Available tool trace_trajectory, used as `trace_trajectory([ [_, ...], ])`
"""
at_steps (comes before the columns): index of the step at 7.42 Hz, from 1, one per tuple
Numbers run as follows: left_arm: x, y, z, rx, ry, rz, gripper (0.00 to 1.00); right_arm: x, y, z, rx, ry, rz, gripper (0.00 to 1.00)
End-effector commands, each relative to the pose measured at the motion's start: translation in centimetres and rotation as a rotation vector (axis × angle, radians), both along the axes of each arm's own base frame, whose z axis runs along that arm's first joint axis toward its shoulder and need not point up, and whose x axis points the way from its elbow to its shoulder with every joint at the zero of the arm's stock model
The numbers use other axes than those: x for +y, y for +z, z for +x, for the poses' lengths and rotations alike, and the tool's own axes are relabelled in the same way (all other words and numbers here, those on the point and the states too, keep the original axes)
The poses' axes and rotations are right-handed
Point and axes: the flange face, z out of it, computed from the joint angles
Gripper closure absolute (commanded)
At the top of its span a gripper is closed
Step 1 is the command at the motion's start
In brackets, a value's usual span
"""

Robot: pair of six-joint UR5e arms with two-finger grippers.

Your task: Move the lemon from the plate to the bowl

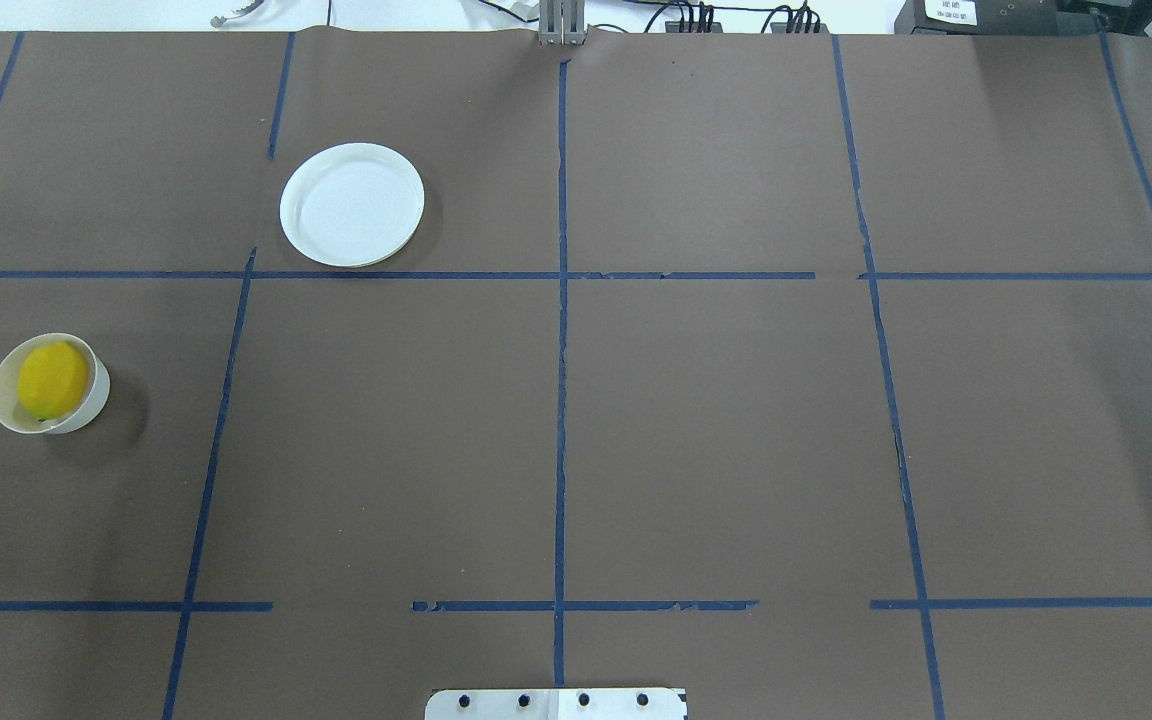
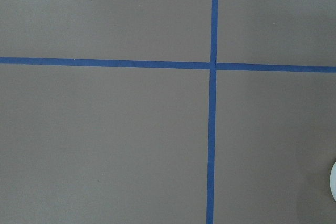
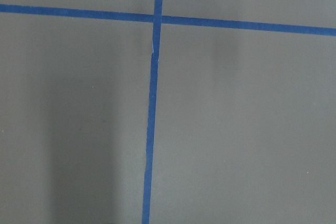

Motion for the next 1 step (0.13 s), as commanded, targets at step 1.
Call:
trace_trajectory([
  [1, -0.09, -0.09, 0.0, 0.001, 0.0, 0.002, 0.0, 0.0, 0.0, 0.0, 0.0, 0.0, 0.0, 0.0],
])
